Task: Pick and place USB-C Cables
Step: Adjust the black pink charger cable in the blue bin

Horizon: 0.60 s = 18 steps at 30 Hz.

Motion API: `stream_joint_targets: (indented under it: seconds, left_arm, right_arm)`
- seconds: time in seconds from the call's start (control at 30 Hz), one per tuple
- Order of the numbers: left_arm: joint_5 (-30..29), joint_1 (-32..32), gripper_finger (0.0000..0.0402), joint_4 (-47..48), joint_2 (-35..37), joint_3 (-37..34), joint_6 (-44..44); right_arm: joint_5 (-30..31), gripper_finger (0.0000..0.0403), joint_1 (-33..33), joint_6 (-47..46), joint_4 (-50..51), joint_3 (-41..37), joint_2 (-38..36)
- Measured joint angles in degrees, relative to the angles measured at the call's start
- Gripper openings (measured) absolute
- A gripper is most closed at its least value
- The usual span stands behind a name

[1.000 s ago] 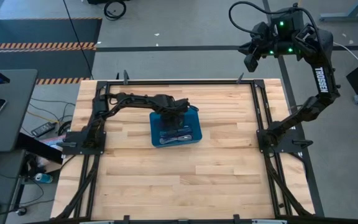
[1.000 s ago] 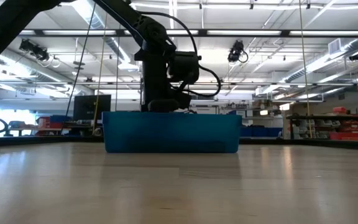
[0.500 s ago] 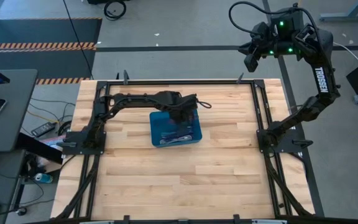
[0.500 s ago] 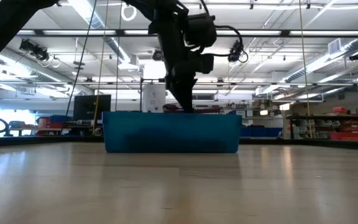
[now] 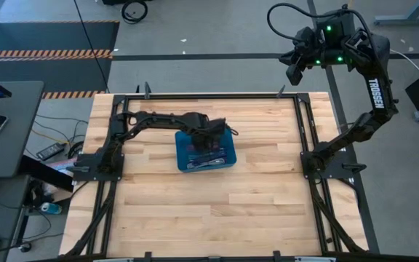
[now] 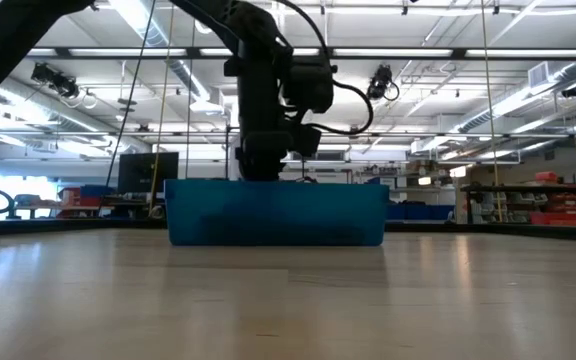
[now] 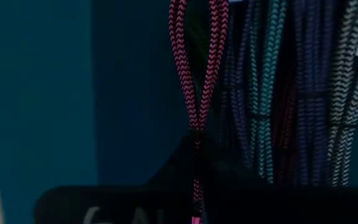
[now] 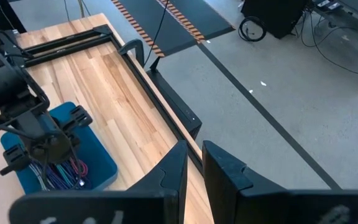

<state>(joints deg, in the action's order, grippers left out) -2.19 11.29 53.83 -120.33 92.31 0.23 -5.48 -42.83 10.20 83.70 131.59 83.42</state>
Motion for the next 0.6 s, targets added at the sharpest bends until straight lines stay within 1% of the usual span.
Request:
stream_joint_targets:
  seconds: [0.17, 0.37, 0.43, 0.6]
  left_arm:
    - [2.2, 0.0, 0.0009, -1.7, 0.0, -2.0, -1.1]
    - [1.7, 0.1, 0.001, -4.4, 0.0, -1.6, -1.1]
    - [1.4, 0.1, 0.0026, -4.4, 0.0, -0.6, -1.1]
    - [1.2, 0.1, 0.0082, -3.7, 0.0, 1.7, -1.1]
  right_arm:
    - [0.0, 0.0055, 0.0, 0.0, 0.0, 0.0, 0.0]
    - [0.0, 0.0055, 0.0, 0.0, 0.0, 0.0, 0.0]
    - [0.0, 0.0055, 0.0, 0.0, 0.0, 0.0, 0.0]
    - [0.0, 0.0055, 0.0, 0.0, 0.0, 0.0, 0.0]
